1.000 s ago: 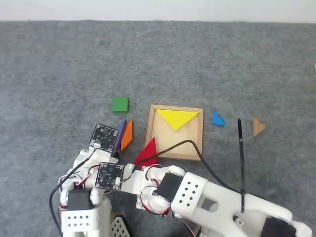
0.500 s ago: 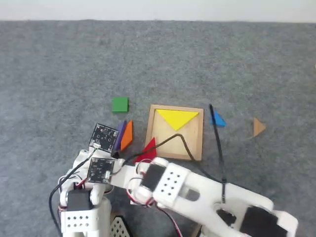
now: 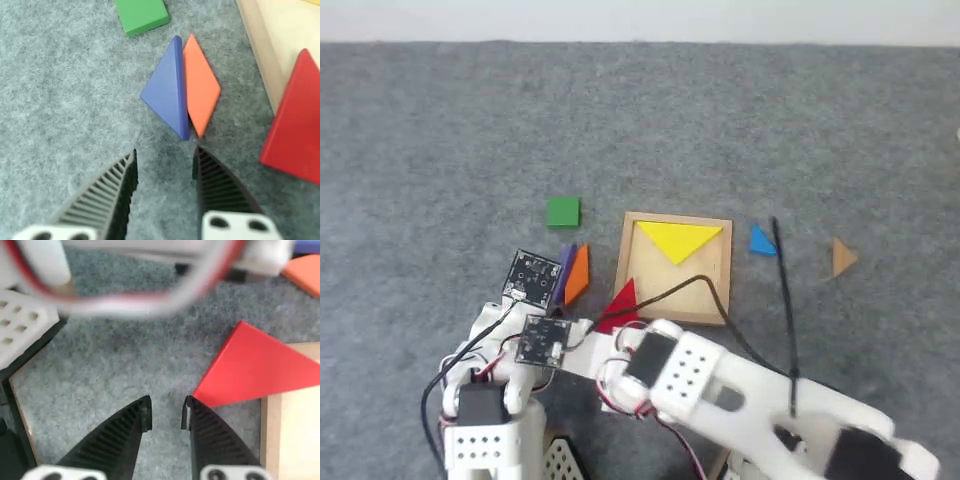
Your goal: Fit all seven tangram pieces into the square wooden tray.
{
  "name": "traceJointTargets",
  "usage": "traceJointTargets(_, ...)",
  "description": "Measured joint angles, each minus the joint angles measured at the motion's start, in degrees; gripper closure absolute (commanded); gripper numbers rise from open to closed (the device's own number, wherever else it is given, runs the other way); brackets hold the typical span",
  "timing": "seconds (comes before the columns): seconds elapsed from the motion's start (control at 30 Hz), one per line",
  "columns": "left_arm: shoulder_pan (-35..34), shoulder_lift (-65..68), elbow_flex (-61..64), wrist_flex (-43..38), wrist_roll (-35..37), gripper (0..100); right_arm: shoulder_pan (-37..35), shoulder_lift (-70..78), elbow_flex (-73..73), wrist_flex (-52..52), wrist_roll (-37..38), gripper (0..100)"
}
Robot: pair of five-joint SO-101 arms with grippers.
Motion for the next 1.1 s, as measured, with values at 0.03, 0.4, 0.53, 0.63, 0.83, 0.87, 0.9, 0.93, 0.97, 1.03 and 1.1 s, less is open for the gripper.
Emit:
traceJointTargets(0.03, 0.0, 0.0, 0.0, 0.0, 0.0, 83, -0.35, -1.41, 0.97, 0.0, 0.35, 89.3)
traceJointTargets(0.4, -0.18, 0.0, 0.0, 0.0, 0.0, 83, -1.67, -10.55, 4.13, 1.32, 2.2, 89.3)
traceJointTargets(0.53, -0.26, 0.0, 0.0, 0.0, 0.0, 83, 0.79, -13.45, 4.13, 2.29, 2.37, 89.4)
traceJointTargets(0.63, -0.18, 0.0, 0.0, 0.0, 0.0, 83, 7.03, -16.7, 4.13, 3.34, 2.37, 89.3)
traceJointTargets(0.83, -0.09, 0.0, 0.0, 0.53, 0.0, 83, 33.32, -23.91, 4.57, 4.13, 1.76, 89.3)
traceJointTargets(0.87, 0.0, 0.0, 0.0, 0.62, 0.0, 83, 38.42, -24.7, 5.01, 4.4, 1.58, 89.3)
traceJointTargets(0.9, 0.62, 0.0, 0.0, 0.62, 0.0, 83, 43.43, -25.14, 5.71, 4.84, 1.67, 89.3)
traceJointTargets(0.93, 1.41, 0.0, 0.0, 0.53, 0.0, 83, 48.26, -25.32, 6.77, 5.1, 1.93, 89.3)
traceJointTargets(0.97, 1.32, 0.0, 0.0, 0.26, 0.0, 83, 52.4, -25.41, 7.82, 5.19, 2.81, 89.3)
traceJointTargets(1.03, 1.23, 0.0, 0.0, -1.05, 0.0, 83, 59.16, -25.58, 10.2, 4.84, 4.48, 89.3)
traceJointTargets(1.1, 1.32, 0.0, 0.0, -5.19, 0.0, 83, 64.26, -25.58, 12.84, 2.81, 4.84, 89.3)
